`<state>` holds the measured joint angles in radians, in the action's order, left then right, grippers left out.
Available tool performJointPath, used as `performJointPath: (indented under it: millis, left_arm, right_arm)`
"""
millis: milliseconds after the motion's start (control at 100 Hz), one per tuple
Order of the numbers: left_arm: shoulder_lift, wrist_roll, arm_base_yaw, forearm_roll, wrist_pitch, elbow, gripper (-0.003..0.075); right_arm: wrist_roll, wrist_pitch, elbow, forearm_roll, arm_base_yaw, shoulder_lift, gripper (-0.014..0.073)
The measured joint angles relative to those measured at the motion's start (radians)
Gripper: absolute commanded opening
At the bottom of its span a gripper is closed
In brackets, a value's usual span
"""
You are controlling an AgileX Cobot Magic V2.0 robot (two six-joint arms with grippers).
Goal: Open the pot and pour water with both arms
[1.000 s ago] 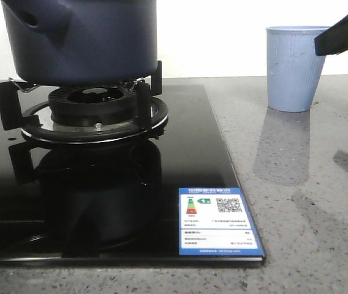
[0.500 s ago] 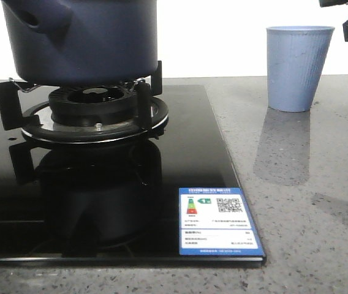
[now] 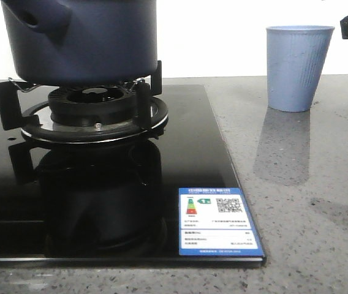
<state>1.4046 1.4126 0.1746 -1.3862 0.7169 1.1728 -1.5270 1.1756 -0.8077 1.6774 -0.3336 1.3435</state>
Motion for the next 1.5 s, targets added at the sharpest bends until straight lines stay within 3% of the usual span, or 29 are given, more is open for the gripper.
performJointPath:
  millis: [1020,1090,1200,1250,1370,1440,1500]
  left_arm:
    - [0.063,0.049,0.011,0.031,0.027,0.002,0.0275]
    - [0.063,0.049,0.011,0.031,0.027,0.002,0.0321]
    - [0.063,0.049,0.011,0.031,0.027,0.002,0.0525]
    - [0.063,0.049,0.011,0.033,0.027,0.002,0.0580]
    - [0.058,0.049,0.011,0.029,0.027,0.002,0.0580]
    - [0.033,0.049,0.011,0.029,0.027,0.002,0.0561]
    - [-0.004,0.049,0.002,0.029,0.027,0.002,0.0531]
  right_arm:
    - [-0.003,0.003,0.000,0.000,0.000,-0.002,0.0644]
    - [-0.003,0.003,0.000,0.000,0.000,-0.002,0.0644]
    - [-0.003,0.003,0.000,0.000,0.000,-0.002,0.0644]
    - [-0.003,0.003,0.000,0.000,0.000,-0.002,0.0644]
    - [-0.023,0.007,0.000,-0.031,0.000,-0.002,0.0631]
    - [-0.036,0.007,-0.001,-0.060,0.000,-0.002,0.0561]
    - [-0.042,0.007,-0.012,-0.070,0.000,-0.008,0.0426]
